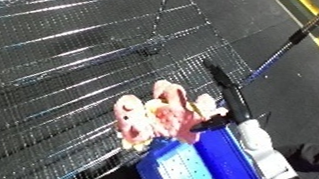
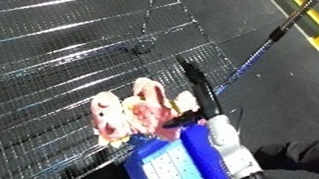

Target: Pick up the object and place it into the box

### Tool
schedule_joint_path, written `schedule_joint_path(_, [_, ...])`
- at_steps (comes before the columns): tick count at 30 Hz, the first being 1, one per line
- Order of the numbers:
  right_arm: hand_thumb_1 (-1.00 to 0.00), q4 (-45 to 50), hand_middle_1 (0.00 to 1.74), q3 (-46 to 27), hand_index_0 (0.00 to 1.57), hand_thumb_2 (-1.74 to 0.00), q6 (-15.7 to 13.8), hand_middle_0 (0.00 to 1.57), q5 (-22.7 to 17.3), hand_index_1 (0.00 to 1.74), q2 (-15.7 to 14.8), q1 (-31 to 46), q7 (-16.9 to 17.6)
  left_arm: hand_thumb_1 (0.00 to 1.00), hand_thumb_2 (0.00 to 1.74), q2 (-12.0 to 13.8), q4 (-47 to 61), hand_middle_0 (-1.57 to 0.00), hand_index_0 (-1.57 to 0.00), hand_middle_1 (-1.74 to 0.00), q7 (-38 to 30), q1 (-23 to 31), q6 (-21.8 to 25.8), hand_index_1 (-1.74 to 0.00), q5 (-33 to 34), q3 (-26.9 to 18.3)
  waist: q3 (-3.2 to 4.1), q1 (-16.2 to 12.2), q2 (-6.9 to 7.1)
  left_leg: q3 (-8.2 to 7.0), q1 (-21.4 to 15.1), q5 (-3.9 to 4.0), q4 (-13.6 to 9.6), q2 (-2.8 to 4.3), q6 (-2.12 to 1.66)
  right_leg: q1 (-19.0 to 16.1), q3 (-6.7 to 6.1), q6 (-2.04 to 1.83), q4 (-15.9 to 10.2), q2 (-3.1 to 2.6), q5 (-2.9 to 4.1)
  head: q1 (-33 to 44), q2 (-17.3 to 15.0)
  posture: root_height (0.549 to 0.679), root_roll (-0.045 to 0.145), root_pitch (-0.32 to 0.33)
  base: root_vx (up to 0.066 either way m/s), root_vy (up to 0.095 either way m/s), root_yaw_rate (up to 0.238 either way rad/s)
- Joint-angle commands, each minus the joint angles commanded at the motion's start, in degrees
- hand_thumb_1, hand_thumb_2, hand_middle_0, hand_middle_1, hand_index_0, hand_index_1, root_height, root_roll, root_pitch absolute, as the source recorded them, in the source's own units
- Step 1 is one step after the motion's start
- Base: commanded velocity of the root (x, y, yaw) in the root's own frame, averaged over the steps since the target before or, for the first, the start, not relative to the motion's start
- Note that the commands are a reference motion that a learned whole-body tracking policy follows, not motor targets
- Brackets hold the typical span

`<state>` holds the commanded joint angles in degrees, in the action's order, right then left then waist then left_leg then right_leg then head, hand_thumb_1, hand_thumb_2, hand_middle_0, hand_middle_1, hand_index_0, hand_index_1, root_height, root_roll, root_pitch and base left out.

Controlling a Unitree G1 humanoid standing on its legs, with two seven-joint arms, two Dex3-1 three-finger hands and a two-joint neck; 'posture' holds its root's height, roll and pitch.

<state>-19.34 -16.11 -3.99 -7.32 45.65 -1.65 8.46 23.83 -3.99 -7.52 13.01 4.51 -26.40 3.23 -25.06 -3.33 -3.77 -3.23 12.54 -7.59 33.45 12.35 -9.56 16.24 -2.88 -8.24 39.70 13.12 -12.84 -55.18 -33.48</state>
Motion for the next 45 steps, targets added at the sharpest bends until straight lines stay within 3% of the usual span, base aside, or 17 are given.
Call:
schedule_joint_path(11, [0.0,-14.9,0.0,11.3,0.0,0.0,3.9,0.0,2.4,0.0,4.1,-10.3,-2.4,1.0,1.74,1.1,0.4,-1.57,-1.57,-1.74,0.7,0.1,0.4,-1.74,-0.6,3.5,-0.85,2.1,-2.02,0.72,1.3,0.46,-0.2,-0.81,-0.06,1.7,0.04,-0.13,0.8,0.44,-0.09,-1.9,0.7,0.633,0.057,-0.144,0.014,0.004,0.039])
schedule_joint_path(22, [0.0,-31.1,0.0,21.6,0.0,0.0,5.2,0.0,4.6,0.0,3.5,-21.4,-4.9,1.0,1.74,1.2,1.1,-1.57,-1.57,-1.74,0.9,-0.5,1.3,-1.74,-1.3,5.8,-1.47,3.5,-4.14,1.09,2.1,0.76,-0.7,-1.51,-0.07,2.9,0.21,-0.25,1.3,0.92,-0.22,-3.7,1.6,0.632,0.061,-0.129,0.011,0.01,0.031])
schedule_joint_path(29, [-0.35,-37.6,0.61,24.3,0.55,-0.61,4.0,0.55,4.2,0.61,2.4,-24.9,-5.6,1.0,1.74,0.9,1.0,-1.57,-1.57,-1.74,0.9,-0.4,1.4,-1.74,-1.5,5.7,-1.63,3.9,-4.44,1.23,2.3,0.79,-0.7,-1.59,-0.08,2.7,0.38,-0.25,1.1,0.93,-0.47,-3.3,1.8,0.633,0.06,-0.124,0.012,0.002,0.016])
schedule_joint_path(38, [-0.8,-36.2,1.39,24.4,1.26,-1.39,3.7,1.26,5.2,1.39,1.4,-24.1,-4.7,1.0,1.74,0.4,0.0,-1.57,-1.57,-1.74,0.5,-0.7,1.7,-1.74,-1.3,4.7,-1.45,3.7,-3.65,1.24,1.8,0.71,-1.3,-1.2,-0.06,1.7,0.74,-0.22,0.4,0.69,-0.66,-2.6,2.4,0.635,0.055,-0.125,0.006,-0.005,0.004])
schedule_joint_path(45, [-0.8,-33.6,1.39,23.5,1.26,-1.39,3.9,1.26,4.0,1.39,1.9,-23.3,-3.7,1.0,1.74,0.3,-1.0,-1.57,-1.57,-1.74,0.2,-1.2,1.9,-1.74,-2.0,4.3,-1.03,3.6,-2.73,1.16,1.1,0.79,-1.7,-0.85,-0.24,0.7,1.11,-0.17,-0.1,0.64,-0.62,-2.7,3.7,0.636,0.054,-0.131,-0.014,-0.003,0.0])
